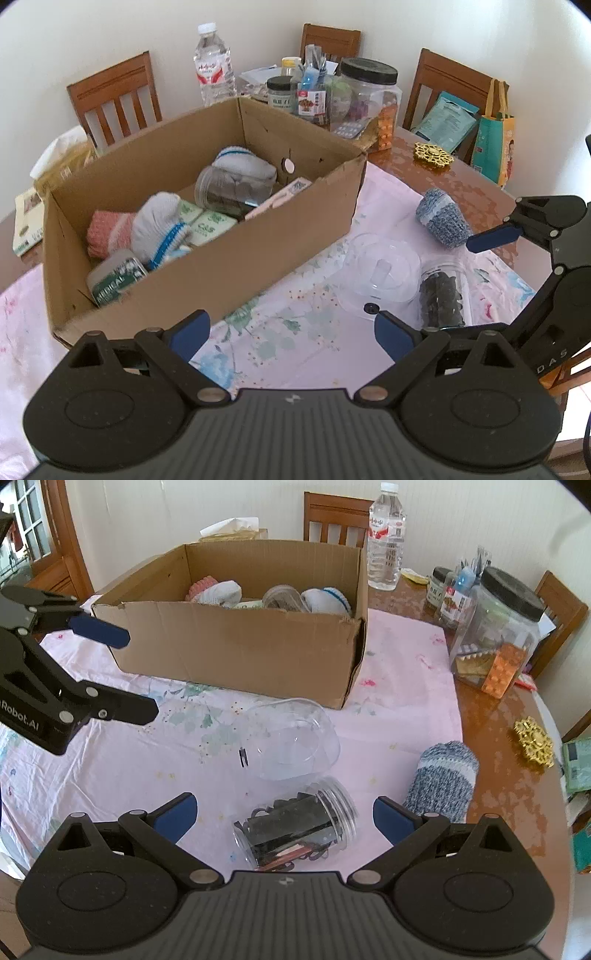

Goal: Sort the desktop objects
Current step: 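Withdraw both tools from the box toward the second snack jar and clear lid, then grasp the second snack jar with the right tool while the left tool grasps the clear lid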

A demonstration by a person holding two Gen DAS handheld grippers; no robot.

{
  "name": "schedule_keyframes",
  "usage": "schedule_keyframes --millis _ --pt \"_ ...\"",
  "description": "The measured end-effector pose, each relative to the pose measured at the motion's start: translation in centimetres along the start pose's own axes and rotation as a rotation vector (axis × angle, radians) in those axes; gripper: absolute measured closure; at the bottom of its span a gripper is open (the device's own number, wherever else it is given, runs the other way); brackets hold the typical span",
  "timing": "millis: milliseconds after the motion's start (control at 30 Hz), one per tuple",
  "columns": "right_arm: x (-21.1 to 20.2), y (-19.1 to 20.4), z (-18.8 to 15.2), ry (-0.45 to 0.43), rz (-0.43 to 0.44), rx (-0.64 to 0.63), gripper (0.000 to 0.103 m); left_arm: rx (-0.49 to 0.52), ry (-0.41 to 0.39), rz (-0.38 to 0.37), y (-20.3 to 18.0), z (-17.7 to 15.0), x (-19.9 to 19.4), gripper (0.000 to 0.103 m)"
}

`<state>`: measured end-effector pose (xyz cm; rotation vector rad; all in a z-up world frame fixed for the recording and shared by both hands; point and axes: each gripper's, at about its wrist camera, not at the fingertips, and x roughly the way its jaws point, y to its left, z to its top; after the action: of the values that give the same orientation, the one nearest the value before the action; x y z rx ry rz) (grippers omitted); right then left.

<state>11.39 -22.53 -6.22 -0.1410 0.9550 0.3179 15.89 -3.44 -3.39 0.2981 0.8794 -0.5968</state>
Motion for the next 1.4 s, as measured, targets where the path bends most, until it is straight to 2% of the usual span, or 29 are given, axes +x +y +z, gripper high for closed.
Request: schedule_keyframes --millis 500,767,1100,1400 --pt "2.8 -0.4 0.5 0.037 0.042 -0.064 0.000 -0.063 0.041 0.003 0.1 -1.1 1.7 0.007" --pt "2.0 0.4 -0.5 0.070 0.075 -0.045 0.000 -0.064 0.041 -0.007 0.4 -1.2 1.9 0.007" --pt "1.3 0.9 -1.8 0.071 0.059 -0.002 0.000 0.032 0.019 -0.076 -1.2 -0.1 2.9 0.007" --pt "1.1 0.7 -2.2 0.060 0.051 0.048 0.000 0.126 -0.008 -0.142 -3.8 1.2 5.6 0.007"
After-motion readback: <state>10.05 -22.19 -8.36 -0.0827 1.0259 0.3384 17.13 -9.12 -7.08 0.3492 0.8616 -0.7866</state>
